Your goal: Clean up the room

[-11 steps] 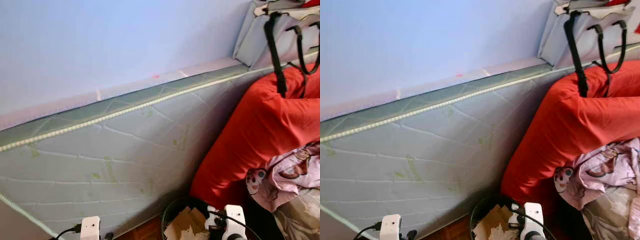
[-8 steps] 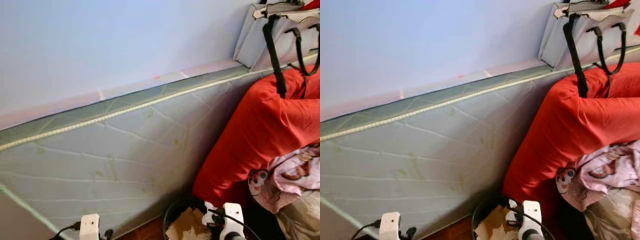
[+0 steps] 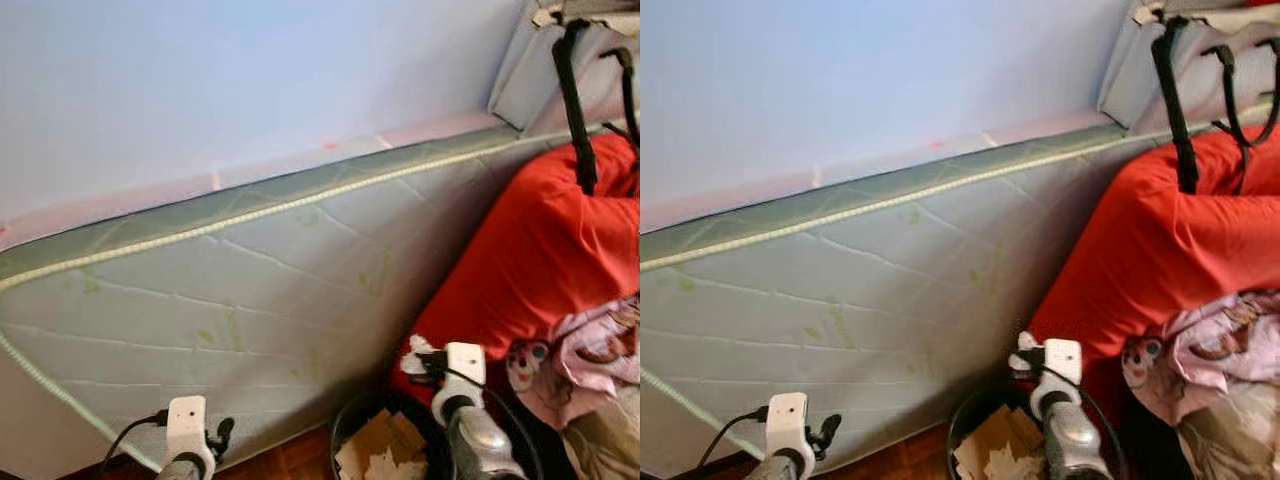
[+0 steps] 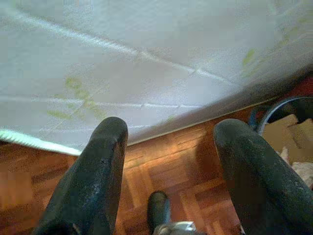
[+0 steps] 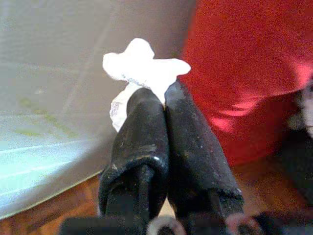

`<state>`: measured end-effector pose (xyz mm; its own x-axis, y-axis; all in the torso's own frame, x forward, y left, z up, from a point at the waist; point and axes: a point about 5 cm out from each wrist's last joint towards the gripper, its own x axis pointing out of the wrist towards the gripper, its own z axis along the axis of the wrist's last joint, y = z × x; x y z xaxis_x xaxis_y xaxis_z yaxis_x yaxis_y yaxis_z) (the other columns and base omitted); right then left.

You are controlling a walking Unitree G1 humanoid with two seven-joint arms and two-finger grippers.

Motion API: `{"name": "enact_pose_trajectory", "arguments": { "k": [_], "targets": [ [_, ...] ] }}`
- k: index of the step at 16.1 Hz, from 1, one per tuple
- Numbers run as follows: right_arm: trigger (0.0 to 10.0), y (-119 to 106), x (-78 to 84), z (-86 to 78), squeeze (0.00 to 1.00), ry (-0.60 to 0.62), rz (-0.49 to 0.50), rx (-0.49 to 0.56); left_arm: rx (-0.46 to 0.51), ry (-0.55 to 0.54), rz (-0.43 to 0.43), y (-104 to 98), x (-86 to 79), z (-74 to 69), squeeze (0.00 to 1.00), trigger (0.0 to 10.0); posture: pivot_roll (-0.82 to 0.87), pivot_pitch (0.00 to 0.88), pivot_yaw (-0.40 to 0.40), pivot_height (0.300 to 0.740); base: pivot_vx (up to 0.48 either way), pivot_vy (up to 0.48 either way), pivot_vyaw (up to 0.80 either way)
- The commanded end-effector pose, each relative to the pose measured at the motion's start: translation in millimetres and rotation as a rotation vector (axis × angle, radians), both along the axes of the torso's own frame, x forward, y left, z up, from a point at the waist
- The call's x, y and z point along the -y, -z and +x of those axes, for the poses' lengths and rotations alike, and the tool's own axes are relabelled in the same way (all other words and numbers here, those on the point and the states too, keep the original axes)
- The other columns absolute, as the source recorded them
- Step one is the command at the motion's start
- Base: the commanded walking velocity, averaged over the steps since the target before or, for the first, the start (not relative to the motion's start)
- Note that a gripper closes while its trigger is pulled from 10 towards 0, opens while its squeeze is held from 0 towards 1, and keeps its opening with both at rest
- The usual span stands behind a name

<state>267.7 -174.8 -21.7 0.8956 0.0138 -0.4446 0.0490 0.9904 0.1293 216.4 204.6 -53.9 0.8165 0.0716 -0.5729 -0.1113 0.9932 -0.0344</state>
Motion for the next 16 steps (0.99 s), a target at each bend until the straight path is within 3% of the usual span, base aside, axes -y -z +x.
{"name": "enact_pose_trajectory", "arguments": {
  "k": [1,3,4,8,12,16],
  "targets": [
    [10.0,-4.8,5.4,3.6,0.0,0.026,0.001,0.032,0.019,0.021,0.003,-2.1,3.4,3.2,0.0,10.0,0.03,0.0,-0.036,0.74,0.0,0.0,0.0],
    [10.0,-4.2,7.8,2.4,0.0,0.038,0.003,0.032,0.035,0.025,0.005,-3.7,4.4,5.0,0.0,10.0,0.04,0.0,-0.043,0.74,0.0,0.0,0.0],
    [10.0,0.0,11.4,-3.7,0.0,0.041,0.0,0.02,0.088,0.007,0.01,-9.9,2.5,10.7,0.0,10.0,0.05,0.0,-0.047,0.74,0.0,0.0,0.0],
    [10.0,6.8,15.5,-13.2,0.0,0.068,-0.013,-0.004,0.145,0.034,0.041,-12.0,-0.6,4.4,0.0,10.0,0.04,0.008,-0.025,0.74,0.0,0.0,0.0],
    [10.0,12.1,18.7,-19.1,0.0,0.062,-0.008,-0.042,0.187,0.036,0.046,-16.7,0.5,7.5,0.0,10.0,0.05,0.044,-0.02,0.71,0.0,0.0,0.0],
    [10.0,12.8,7.7,-20.4,0.0,-0.001,-0.027,-0.025,0.253,0.027,0.049,-20.7,2.9,2.2,0.0,10.0,0.08,0.104,-0.047,0.7,0.0,0.0,0.0]
  ]
}}
